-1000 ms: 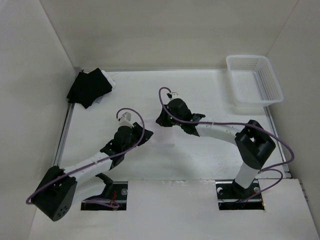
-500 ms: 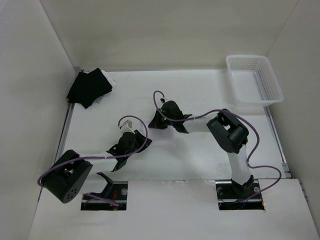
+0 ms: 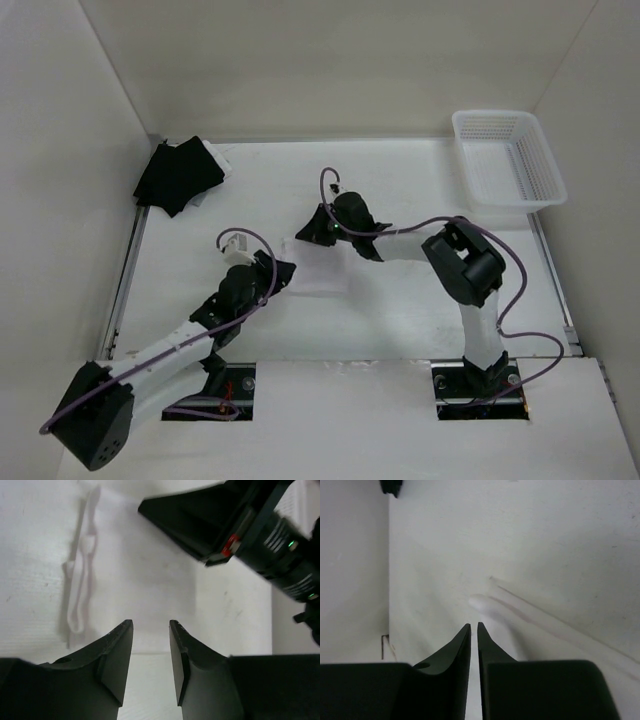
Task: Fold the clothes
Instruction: Fold the tank top
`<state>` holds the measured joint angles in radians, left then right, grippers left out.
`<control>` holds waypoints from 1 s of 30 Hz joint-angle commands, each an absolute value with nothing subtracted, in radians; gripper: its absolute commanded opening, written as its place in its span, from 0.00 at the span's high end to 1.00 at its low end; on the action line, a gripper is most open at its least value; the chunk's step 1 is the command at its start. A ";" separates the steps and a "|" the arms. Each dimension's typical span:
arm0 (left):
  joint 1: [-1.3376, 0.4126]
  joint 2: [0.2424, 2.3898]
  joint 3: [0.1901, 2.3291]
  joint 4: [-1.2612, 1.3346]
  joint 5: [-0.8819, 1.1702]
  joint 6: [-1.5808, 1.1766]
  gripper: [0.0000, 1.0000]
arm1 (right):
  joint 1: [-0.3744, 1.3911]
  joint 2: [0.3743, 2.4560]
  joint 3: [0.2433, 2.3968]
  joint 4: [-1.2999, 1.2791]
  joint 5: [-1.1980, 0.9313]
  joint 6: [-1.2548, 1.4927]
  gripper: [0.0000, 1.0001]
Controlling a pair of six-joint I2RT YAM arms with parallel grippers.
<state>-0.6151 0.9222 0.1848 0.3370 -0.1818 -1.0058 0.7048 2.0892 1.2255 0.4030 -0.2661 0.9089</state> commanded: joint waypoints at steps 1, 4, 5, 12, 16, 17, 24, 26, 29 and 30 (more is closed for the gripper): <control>-0.596 0.783 0.279 0.195 -0.311 -0.919 0.63 | 0.696 1.896 1.171 0.497 -0.270 0.893 0.84; -0.561 0.730 0.319 0.118 -0.380 -0.850 0.58 | 0.673 1.742 1.034 0.534 -0.252 0.881 0.72; -0.541 0.730 0.331 0.100 -0.385 -0.830 0.56 | 0.662 1.688 0.982 0.544 -0.244 0.877 0.68; -0.406 0.785 0.390 0.015 -0.348 -0.793 0.46 | 0.544 1.358 0.651 0.551 -0.144 0.781 0.51; -0.348 0.863 0.419 -0.017 -0.296 -0.790 0.42 | 0.469 1.292 0.502 0.607 -0.034 0.750 0.47; -0.335 0.883 0.422 -0.021 -0.285 -0.790 0.42 | 0.444 1.292 0.476 0.636 -0.017 0.764 0.47; -0.311 0.957 0.407 0.012 -0.264 -0.793 0.43 | 0.318 1.315 0.417 0.704 -0.063 0.868 0.47; -0.311 0.962 0.400 0.024 -0.264 -0.792 0.43 | 0.312 1.331 0.420 0.707 -0.086 0.877 0.47; -0.321 0.982 0.408 0.034 -0.264 -0.784 0.44 | 0.314 1.351 0.429 0.709 -0.106 0.880 0.47; -0.326 0.994 0.419 0.028 -0.264 -0.772 0.42 | 0.315 1.358 0.433 0.709 -0.109 0.881 0.47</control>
